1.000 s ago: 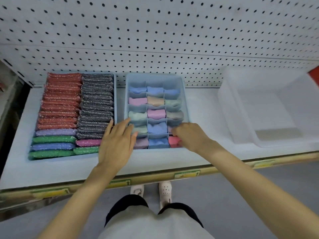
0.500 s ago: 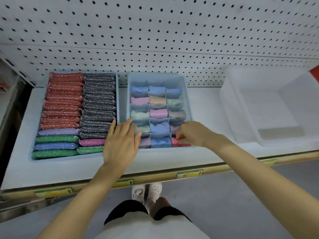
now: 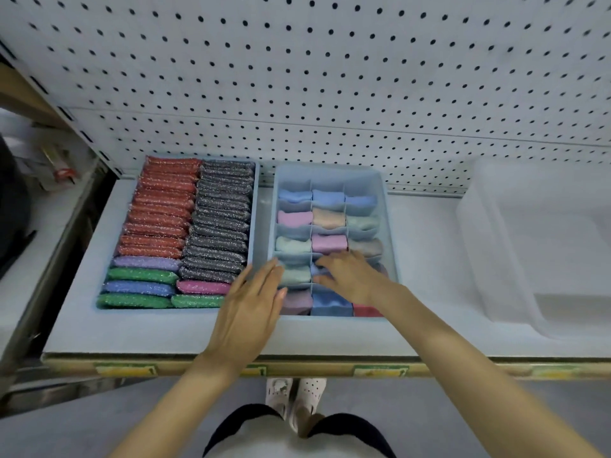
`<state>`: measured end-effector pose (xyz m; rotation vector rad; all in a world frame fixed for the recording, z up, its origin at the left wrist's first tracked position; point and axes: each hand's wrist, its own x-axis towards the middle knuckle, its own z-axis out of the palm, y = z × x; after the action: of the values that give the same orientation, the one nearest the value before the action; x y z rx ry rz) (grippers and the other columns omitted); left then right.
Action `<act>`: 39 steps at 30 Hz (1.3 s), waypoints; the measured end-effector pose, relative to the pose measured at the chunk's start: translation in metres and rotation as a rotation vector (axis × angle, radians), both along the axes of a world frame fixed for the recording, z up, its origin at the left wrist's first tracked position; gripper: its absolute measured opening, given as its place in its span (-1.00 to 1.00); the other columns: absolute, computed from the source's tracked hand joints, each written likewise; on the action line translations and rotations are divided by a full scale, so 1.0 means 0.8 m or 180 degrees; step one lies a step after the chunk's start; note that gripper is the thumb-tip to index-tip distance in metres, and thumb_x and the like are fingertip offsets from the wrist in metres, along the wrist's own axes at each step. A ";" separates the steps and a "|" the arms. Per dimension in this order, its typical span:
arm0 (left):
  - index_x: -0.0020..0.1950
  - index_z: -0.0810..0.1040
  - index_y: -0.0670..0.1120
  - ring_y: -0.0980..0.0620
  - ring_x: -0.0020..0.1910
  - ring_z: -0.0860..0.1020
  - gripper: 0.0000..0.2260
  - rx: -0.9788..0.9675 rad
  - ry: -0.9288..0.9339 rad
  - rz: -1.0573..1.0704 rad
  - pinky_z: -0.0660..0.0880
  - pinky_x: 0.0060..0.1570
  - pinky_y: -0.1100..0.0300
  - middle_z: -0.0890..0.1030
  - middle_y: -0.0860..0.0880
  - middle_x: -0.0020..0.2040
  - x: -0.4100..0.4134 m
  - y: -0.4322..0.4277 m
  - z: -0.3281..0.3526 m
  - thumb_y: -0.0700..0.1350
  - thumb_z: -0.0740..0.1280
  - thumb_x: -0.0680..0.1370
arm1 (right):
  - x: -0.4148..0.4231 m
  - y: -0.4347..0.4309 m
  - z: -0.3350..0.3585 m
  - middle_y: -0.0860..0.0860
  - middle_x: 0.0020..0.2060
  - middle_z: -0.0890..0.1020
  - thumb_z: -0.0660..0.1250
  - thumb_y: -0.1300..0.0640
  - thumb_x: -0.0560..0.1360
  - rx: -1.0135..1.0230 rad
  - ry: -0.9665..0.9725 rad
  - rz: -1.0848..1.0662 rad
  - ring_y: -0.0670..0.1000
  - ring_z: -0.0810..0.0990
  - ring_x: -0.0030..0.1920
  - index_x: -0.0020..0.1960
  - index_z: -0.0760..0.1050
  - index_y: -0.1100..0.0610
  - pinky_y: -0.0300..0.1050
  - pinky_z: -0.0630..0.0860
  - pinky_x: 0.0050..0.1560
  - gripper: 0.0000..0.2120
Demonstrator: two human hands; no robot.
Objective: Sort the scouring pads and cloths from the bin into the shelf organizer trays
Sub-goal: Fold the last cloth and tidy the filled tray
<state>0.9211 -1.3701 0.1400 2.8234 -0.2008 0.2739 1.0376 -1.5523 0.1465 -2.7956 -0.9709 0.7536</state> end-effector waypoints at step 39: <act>0.38 0.48 -0.08 -0.10 0.42 0.39 -0.54 0.0457 0.0438 0.0579 0.25 0.37 -0.14 0.55 -0.05 0.32 0.036 0.005 -0.009 -0.01 -0.10 0.67 | -0.002 0.060 -0.007 0.14 0.02 0.65 0.23 0.13 0.59 0.0974 0.1032 -0.0321 0.09 0.55 0.01 0.07 0.60 0.20 -0.04 0.42 0.05 -0.79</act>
<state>0.9497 -1.3664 0.1326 2.9930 0.0698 0.1066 1.0363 -1.5044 0.1407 -2.3491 -0.8025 0.9192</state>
